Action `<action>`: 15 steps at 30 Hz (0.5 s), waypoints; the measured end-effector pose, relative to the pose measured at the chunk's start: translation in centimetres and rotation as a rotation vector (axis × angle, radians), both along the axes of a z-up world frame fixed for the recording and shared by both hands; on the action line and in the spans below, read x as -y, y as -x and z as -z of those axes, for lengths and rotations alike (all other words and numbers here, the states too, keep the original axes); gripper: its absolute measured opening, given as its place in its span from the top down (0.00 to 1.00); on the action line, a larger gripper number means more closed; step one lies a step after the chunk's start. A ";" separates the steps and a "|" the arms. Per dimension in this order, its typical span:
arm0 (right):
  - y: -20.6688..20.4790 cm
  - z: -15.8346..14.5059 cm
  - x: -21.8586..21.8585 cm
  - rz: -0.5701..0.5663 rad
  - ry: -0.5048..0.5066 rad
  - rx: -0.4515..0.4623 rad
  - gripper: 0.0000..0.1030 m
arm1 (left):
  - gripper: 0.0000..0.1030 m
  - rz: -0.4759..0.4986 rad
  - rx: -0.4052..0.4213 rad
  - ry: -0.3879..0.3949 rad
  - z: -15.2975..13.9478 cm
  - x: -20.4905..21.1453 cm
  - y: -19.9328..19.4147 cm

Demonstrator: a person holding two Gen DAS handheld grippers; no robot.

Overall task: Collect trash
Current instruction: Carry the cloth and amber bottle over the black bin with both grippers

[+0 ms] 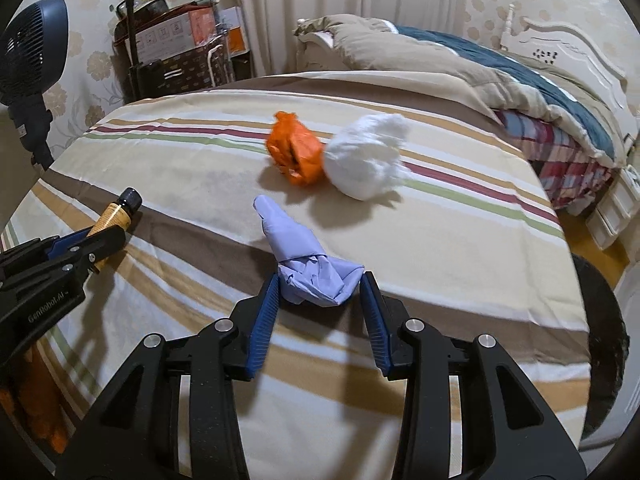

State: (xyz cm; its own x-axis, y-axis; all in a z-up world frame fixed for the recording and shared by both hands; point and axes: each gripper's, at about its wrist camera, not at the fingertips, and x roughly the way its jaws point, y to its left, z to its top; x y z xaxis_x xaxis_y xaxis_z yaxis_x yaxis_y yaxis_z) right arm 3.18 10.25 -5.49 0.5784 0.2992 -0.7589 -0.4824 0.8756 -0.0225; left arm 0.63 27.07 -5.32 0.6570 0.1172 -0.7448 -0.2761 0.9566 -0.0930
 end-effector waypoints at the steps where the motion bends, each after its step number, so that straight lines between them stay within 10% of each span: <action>1: 0.2 0.0 0.4 0.006 -0.001 0.002 0.61 | 0.73 0.005 0.002 0.000 0.0 0.3 0.1; 15: 1.5 -0.3 7.3 0.119 -0.039 0.013 0.61 | 0.73 0.093 0.021 0.007 -0.4 6.6 1.1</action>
State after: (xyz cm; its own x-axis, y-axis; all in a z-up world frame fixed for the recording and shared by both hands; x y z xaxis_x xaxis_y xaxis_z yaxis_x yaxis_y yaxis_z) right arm 1.65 2.97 -5.15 0.6209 0.2575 -0.7404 -0.3753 0.9269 0.0076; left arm -0.43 20.46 -4.96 0.6805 0.0499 -0.7311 -0.1839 0.9774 -0.1045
